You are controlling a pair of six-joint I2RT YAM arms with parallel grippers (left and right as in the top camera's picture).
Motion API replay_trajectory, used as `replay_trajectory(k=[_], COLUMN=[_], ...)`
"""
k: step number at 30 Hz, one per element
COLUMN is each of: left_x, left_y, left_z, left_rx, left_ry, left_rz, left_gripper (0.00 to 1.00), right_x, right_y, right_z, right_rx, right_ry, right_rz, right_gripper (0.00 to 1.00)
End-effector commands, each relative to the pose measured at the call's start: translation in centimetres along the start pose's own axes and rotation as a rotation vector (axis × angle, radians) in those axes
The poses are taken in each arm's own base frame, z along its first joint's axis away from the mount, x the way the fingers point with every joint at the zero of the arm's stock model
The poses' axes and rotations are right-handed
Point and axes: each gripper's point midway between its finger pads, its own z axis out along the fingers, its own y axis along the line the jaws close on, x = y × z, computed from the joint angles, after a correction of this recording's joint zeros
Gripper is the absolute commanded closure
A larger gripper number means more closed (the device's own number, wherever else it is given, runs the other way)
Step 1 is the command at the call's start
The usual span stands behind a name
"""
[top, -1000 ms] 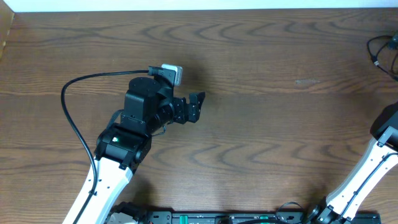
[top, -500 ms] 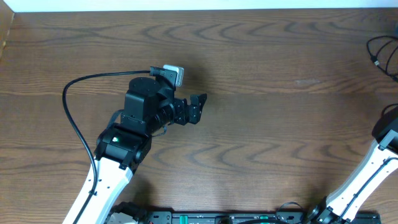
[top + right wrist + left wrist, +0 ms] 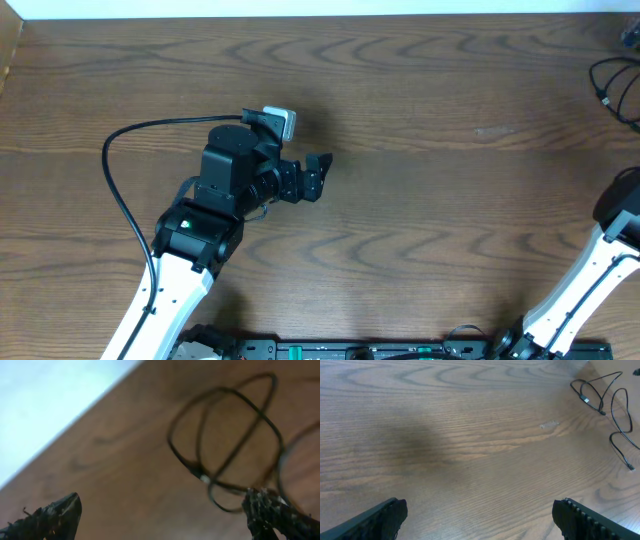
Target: Untangle cables
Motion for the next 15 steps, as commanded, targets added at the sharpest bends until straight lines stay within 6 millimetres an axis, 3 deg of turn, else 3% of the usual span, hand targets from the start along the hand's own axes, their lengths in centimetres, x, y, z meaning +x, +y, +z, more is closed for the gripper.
replay_trajectory(k=[1, 6, 15], left_x=[-0.1, 0.1, 0.4], left_y=[-0.3, -0.3, -0.2], left_z=[-0.1, -0.1, -0.1], left_rx=[0.014, 0.011, 0.008], left_ry=[-0.001, 0.011, 0.02], left_rz=[0.008, 0.004, 0.02], left_gripper=[0.02, 0.02, 0.02], right_x=[-0.8, -0.6, -0.7], right_y=[-0.6, -0.1, -1.9], right_z=[-1.2, -1.0, -0.5], right_rx=[0.12, 0.119, 0.24], right_ry=[-0.043, -0.044, -0.08], right_rz=[-0.048, -0.007, 0.09], right_gripper=[0.01, 0.01, 0.01])
